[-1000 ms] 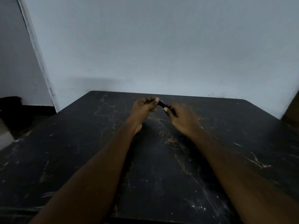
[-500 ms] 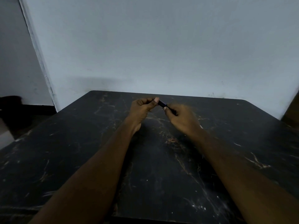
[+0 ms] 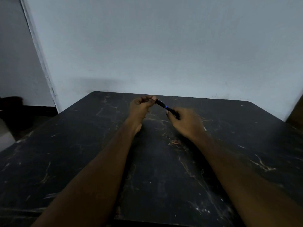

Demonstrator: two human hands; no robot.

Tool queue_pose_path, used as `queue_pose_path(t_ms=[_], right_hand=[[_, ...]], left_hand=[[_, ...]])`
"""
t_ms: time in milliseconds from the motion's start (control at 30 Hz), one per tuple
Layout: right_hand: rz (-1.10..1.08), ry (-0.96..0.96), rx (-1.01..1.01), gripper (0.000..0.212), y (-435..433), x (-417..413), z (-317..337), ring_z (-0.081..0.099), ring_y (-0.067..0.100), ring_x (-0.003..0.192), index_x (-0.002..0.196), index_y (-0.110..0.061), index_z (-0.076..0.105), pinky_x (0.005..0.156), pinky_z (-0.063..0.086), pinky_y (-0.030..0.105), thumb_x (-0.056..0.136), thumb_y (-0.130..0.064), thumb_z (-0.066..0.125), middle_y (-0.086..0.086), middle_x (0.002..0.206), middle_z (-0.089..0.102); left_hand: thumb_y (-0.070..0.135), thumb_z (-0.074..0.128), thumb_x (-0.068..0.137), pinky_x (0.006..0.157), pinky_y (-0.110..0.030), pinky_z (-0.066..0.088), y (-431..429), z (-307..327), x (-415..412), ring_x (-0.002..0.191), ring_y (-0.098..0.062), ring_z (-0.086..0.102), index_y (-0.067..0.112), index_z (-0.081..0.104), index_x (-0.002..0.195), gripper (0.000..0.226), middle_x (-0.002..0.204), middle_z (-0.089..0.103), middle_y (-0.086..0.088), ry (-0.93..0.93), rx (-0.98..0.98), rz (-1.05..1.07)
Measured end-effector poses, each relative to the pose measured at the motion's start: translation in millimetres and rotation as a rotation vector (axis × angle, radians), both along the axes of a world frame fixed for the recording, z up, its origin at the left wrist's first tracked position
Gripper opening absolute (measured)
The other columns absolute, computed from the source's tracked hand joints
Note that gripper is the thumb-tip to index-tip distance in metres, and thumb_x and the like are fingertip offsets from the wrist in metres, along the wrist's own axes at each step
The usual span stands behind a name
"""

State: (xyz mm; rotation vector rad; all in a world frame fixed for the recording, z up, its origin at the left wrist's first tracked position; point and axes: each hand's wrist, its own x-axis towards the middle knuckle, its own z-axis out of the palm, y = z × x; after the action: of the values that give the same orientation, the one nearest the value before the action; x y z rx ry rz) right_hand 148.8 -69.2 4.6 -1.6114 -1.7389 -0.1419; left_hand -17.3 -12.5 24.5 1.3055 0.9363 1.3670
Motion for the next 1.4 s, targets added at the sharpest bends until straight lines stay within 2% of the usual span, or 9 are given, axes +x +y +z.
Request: queue_pose_path(t_ms=[167,300,467,667,767,867,1067,1233,1400], right_hand=[[-0.15,-0.085,-0.012,0.022,-2,5,2,0.058,0.021,0.065,0.099,-0.022,0.064,0.06,0.045,0.031,0.094,-0.038,0.05,-0.003,0.072,0.059],[-0.188,-0.065,-0.01,0.022,-3,6,2,0.057,0.022,0.066,0.1,-0.019,0.064,0.058,0.042,0.03,0.094,-0.035,0.051,0.0,0.072,0.06],[-0.17,-0.047,-0.026,0.02,-4,6,3,0.059,0.021,0.065,0.096,-0.02,0.064,0.058,0.041,0.029,0.094,-0.036,0.052,-0.002,0.069,0.058],[-0.158,-0.024,-0.012,0.025,-4,4,2,0.058,0.019,0.064,0.097,-0.018,0.064,0.06,0.048,0.032,0.093,-0.04,0.053,-0.002,0.069,0.059],[-0.131,0.057,-0.015,0.028,-3,3,4,0.061,0.021,0.069,0.107,-0.018,0.061,0.064,0.052,0.036,0.09,-0.04,0.055,0.001,0.079,0.064],[-0.084,0.105,-0.034,0.021,-1,1,5,0.056,0.019,0.059,0.094,-0.017,0.053,0.053,0.04,0.03,0.091,-0.037,0.052,0.001,0.069,0.058],[0.033,0.188,-0.044,0.024,4,-2,4,0.05,0.017,0.059,0.089,-0.014,0.053,0.056,0.035,0.033,0.099,-0.033,0.044,0.0,0.069,0.053],[0.112,0.172,0.023,0.03,6,-1,5,0.053,0.024,0.069,0.097,-0.01,0.064,0.062,0.041,0.041,0.102,-0.029,0.041,0.003,0.073,0.056],[0.163,0.238,-0.002,0.032,5,-5,5,0.054,0.021,0.065,0.103,-0.018,0.067,0.063,0.042,0.038,0.103,-0.033,0.039,0.001,0.071,0.057]], left_hand=[[0.021,0.073,0.085,0.07,-0.023,0.042,8,-2,-9,0.076,-0.006,0.058,0.012,0.07,0.084,0.01,0.082,0.067,0.002,0.113,-0.041,0.109],[0.024,0.076,0.082,0.058,-0.019,0.042,13,-12,-10,0.075,-0.009,0.059,0.001,0.072,0.09,0.025,0.085,0.069,-0.005,0.371,-0.021,0.139],[0.046,0.073,0.077,0.093,-0.042,0.052,20,-21,-12,0.084,-0.013,0.067,0.024,0.077,0.079,0.022,0.085,0.074,0.008,0.768,0.07,0.196],[0.052,0.068,0.079,0.1,-0.05,0.046,19,-21,-14,0.085,-0.014,0.066,0.025,0.076,0.073,0.028,0.074,0.071,0.011,0.939,0.115,0.223],[0.05,0.068,0.081,0.101,-0.049,0.045,18,-20,-15,0.086,-0.013,0.066,0.024,0.077,0.077,0.028,0.078,0.072,0.009,0.921,0.102,0.216],[0.048,0.066,0.084,0.099,-0.044,0.047,16,-18,-12,0.088,-0.012,0.065,0.023,0.077,0.09,0.028,0.091,0.074,0.005,0.811,0.088,0.232],[0.032,0.066,0.09,0.068,-0.021,0.042,1,0,-2,0.085,-0.001,0.058,0.011,0.072,0.107,0.028,0.096,0.069,0.004,0.182,0.01,0.015],[0.033,0.065,0.091,0.062,-0.019,0.037,-7,5,3,0.078,-0.001,0.054,0.013,0.073,0.109,0.028,0.088,0.068,0.01,0.091,0.04,-0.108],[0.032,0.059,0.094,0.07,-0.026,0.038,-9,4,5,0.092,-0.008,0.054,0.016,0.07,0.119,0.031,0.112,0.071,0.007,0.053,0.071,-0.206]])
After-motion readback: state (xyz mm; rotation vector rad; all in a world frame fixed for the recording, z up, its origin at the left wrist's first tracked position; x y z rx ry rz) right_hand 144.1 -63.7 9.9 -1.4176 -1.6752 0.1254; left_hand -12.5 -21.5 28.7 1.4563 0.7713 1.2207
